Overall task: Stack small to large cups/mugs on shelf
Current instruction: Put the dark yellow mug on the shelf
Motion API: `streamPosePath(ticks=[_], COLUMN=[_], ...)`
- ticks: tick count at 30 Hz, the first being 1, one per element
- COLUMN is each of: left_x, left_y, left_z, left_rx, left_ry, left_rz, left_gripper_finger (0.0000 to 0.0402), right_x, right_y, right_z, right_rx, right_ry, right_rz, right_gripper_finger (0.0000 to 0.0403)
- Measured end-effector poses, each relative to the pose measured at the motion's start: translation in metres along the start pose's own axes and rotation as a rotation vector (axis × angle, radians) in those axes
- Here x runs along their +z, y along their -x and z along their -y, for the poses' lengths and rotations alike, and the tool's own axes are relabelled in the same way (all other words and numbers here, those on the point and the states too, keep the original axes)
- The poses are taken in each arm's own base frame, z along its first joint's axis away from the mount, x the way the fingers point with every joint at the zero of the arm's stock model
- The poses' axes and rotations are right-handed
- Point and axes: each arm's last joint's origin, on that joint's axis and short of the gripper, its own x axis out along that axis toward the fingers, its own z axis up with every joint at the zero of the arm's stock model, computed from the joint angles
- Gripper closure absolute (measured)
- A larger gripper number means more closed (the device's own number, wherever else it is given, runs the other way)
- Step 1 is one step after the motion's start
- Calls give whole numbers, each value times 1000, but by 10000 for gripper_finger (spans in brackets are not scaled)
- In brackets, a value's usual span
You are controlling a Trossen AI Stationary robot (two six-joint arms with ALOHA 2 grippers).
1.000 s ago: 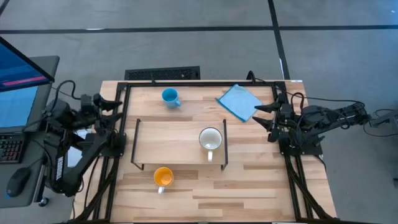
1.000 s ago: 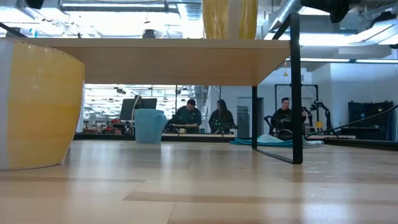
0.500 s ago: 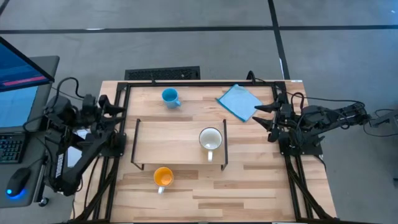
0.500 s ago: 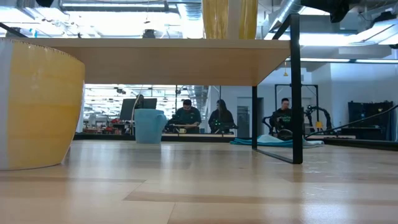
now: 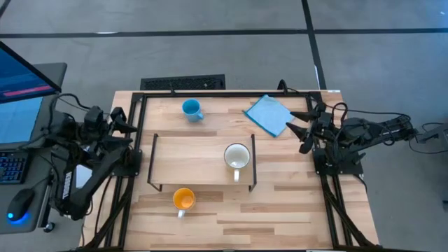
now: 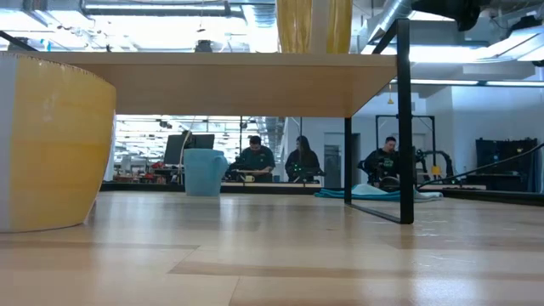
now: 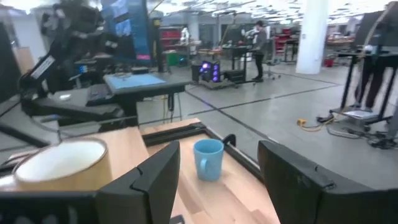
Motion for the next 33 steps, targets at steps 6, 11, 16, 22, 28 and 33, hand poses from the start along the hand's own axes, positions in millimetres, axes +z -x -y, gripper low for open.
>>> streamPosePath(ticks=[6, 11, 16, 22, 28, 33], left_x=[1, 7, 11, 12, 9, 5], left_y=[0, -4, -12, -22, -36, -50], left_z=[0, -17, -42, -58, -58, -59], left_rx=[-1, 127, 132, 65, -156, -231], left_ry=[-26, -93, 95, 171, 221, 177], left_rz=[3, 49, 1, -60, -178, -232], left_gripper_finger=[207, 208, 208, 208, 208, 208], right_x=[1, 2, 2, 2, 2, 2], right_y=[0, 0, 0, 0, 0, 0], right_z=[1, 1, 1, 1, 1, 1], right_rx=[-30, -29, -28, -26, -25, -25], right_ry=[-9, -13, -15, -29, -57, -125], right_rz=[11, 16, 16, 16, 16, 17], right_gripper_finger=[163, 163, 163, 163, 163, 163])
